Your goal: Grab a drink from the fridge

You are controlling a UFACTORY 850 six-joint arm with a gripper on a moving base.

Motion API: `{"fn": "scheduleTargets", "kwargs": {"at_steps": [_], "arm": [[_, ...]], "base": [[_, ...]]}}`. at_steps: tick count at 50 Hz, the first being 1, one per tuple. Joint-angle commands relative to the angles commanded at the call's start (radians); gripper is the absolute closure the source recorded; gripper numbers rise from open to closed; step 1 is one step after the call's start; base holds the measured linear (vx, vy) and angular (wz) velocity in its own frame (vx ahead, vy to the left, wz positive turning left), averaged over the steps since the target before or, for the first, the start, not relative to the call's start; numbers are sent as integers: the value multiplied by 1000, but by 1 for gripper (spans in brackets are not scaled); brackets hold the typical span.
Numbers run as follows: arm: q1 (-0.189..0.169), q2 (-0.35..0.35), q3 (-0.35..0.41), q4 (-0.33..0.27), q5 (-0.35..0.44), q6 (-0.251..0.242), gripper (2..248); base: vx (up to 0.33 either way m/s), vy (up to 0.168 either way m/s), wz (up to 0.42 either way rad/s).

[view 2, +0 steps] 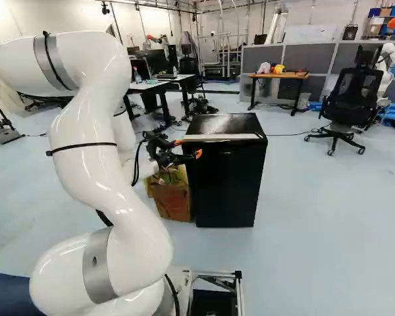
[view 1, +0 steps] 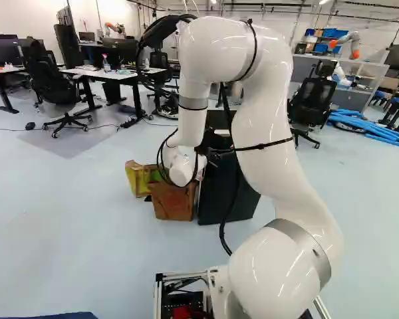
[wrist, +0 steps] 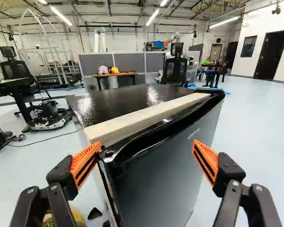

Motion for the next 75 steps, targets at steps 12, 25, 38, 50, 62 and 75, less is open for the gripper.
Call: {"fn": "scheduleTargets", "kwargs": {"at_steps": [12,25,38,50,62,75], "arm": [[9,20,36,16,0,0,3],[18,40,72,43,0,0,3],[28,60,108,73,0,0,3],[38,79,141,101,0,0,3],[49,98,177,130,0,0,3],[63,119,218,160,0,0,3]], "base": [[0,0,0],[0,0,0],[0,0,0],[0,0,0],[0,0,0],[0,0,0]]}}
